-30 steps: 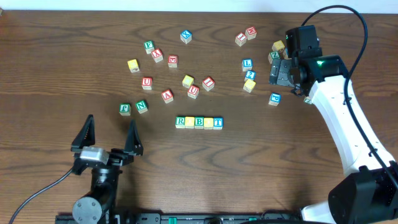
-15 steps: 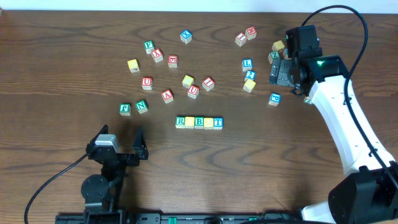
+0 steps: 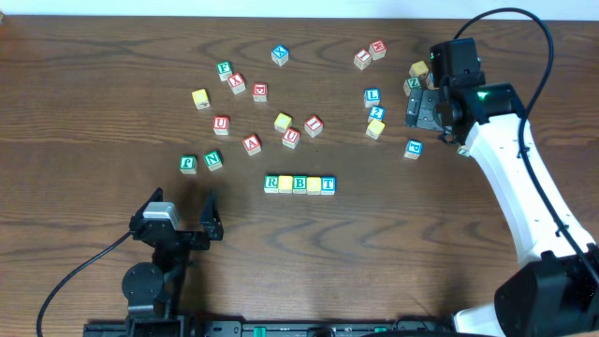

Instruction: Spell out ROBOT

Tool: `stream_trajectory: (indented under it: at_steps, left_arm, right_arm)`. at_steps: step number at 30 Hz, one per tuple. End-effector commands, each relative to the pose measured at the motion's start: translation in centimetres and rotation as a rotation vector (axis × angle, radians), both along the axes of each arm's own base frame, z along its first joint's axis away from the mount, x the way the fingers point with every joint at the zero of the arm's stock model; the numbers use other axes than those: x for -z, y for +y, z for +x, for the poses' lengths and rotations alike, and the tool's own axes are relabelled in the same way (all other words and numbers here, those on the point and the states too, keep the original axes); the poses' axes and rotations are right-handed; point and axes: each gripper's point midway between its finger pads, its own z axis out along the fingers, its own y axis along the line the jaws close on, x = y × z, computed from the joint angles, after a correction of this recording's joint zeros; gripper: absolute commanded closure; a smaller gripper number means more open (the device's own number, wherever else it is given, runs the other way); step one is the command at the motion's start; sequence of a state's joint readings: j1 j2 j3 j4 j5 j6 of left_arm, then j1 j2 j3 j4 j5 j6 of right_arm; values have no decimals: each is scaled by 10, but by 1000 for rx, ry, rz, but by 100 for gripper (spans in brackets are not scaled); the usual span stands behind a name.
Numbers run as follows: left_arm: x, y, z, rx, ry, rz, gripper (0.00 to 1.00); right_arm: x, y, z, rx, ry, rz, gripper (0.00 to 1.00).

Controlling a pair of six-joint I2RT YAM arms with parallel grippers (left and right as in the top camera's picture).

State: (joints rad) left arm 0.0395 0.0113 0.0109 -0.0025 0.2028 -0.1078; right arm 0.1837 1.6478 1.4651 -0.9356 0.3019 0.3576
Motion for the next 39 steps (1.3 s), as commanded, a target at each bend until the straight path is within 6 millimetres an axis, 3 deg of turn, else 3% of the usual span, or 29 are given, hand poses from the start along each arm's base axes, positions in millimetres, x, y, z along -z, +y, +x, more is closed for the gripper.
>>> stream_trajectory:
  at_steps: [1,4,6,7,11,16,21,27,30,31,35,39]
  left_arm:
    - [14,-1,-2,9,50,-6,0]
    - [14,-1,-2,9,50,-6,0]
    - [14,-1,-2,9,50,-6,0]
    - [14,-1,-2,9,50,-6,0]
    - [14,-1,-2,9,50,-6,0]
    - [14,-1,-2,9,50,-6,0]
    - [14,-1,-2,9,50,-6,0]
    - [14,-1,-2,9,50,-6,0]
    - [14,-1,-2,9,50,-6,0]
    - [14,-1,-2,9,50,-6,0]
    - [14,-1,-2,9,50,-6,0]
    - [14,-1,-2,9,50,-6,0]
  right_arm:
    - [-52,6,-15,-28,-121,18,1]
    - [-106,9,-39,-51,-271,60,1]
    - [-166,8,-62,-69,-494,125,1]
    - [-186,7,-70,-88,-588,132,1]
    - [-214,17,-96,-296,-877,63,1]
    - [-176,34,-139,-510,-1255,-30,1]
    - [-129,50,-172,-702,-1454,-250,1]
    - [-64,44,-171,-706,-1326,-220,1]
    - [-12,37,-160,-655,-1109,-102,1]
    - [14,32,-159,-627,-1001,-66,1]
    - [19,11,-155,-515,-973,-69,1]
    - [19,11,-155,-515,-975,-67,1]
